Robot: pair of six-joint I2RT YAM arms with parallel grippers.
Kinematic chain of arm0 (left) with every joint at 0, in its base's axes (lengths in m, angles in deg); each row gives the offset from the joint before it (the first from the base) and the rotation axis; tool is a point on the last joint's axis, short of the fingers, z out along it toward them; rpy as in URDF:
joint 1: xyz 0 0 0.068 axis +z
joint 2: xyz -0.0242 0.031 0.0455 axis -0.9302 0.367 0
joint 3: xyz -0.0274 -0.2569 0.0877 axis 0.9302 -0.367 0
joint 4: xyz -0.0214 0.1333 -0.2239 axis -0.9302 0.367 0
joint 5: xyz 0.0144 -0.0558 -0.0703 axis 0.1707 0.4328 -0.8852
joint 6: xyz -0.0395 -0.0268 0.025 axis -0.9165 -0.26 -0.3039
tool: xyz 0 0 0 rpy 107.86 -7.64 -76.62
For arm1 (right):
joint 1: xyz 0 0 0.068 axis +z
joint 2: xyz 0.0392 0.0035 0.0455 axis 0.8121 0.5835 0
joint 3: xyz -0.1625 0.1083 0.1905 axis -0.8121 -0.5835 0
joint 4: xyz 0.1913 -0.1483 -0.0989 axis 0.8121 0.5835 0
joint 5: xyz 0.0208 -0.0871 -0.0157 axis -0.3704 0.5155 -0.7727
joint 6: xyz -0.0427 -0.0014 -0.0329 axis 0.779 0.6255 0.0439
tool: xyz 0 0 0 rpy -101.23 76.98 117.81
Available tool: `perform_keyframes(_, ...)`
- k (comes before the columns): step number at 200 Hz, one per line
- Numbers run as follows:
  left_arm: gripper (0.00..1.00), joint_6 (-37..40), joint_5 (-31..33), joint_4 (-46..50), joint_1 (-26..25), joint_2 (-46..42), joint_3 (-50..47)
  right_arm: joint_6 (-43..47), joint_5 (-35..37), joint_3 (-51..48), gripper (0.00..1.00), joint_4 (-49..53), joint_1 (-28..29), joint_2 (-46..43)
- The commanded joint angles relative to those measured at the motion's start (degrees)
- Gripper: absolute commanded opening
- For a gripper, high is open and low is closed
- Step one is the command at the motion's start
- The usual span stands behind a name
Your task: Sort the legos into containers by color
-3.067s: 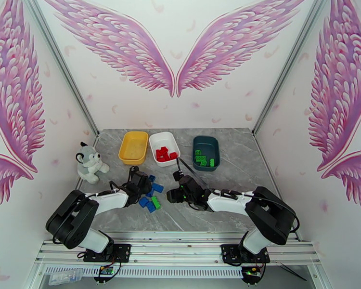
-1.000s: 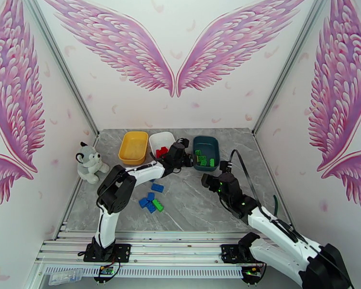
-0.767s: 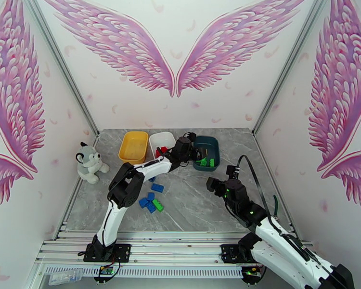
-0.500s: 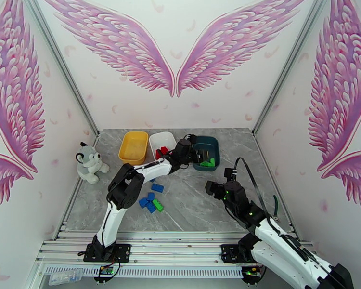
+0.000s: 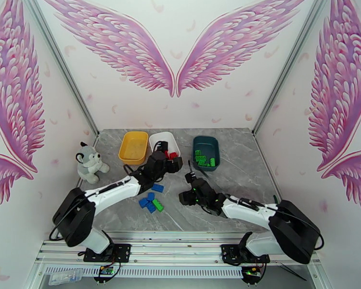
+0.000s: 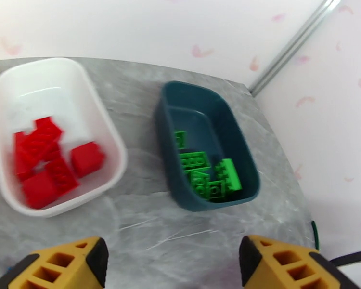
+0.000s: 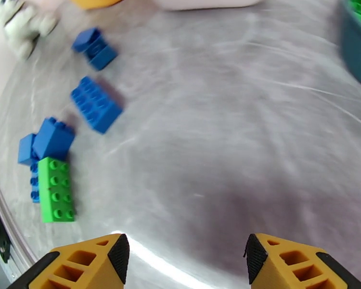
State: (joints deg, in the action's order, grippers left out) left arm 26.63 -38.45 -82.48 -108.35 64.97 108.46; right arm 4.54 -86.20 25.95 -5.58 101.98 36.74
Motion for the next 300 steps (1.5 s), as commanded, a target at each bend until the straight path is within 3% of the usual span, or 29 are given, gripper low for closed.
perform_keyframes(1, 0.81, -1.4, 5.7, 3.5, 3.0, -6.6, -7.6, 4.4, -3.0, 2.9, 0.67, -4.1, 3.4, 3.9)
perform_keyframes(60, 0.86, -4.8, 5.4, 6.5, 9.6, -23.6, -22.4, 8.7, -8.2, 7.6, 0.64, -6.1, 10.2, 10.1)
perform_keyframes(116, 0.88, -7.2, 3.1, 7.9, 13.6, -31.8, -30.1, 9.5, -7.0, 13.9, 0.57, -2.4, 12.4, 17.4)
perform_keyframes(236, 0.89, -8.3, 0.6, 5.5, 14.9, -29.6, -31.8, 9.5, -1.6, 16.8, 0.34, 0.6, 13.2, 22.3)
perform_keyframes(300, 0.89, -8.0, -2.6, 2.6, 14.9, -23.8, -29.7, 9.1, 5.1, 13.3, 0.20, 1.6, 13.2, 16.5)
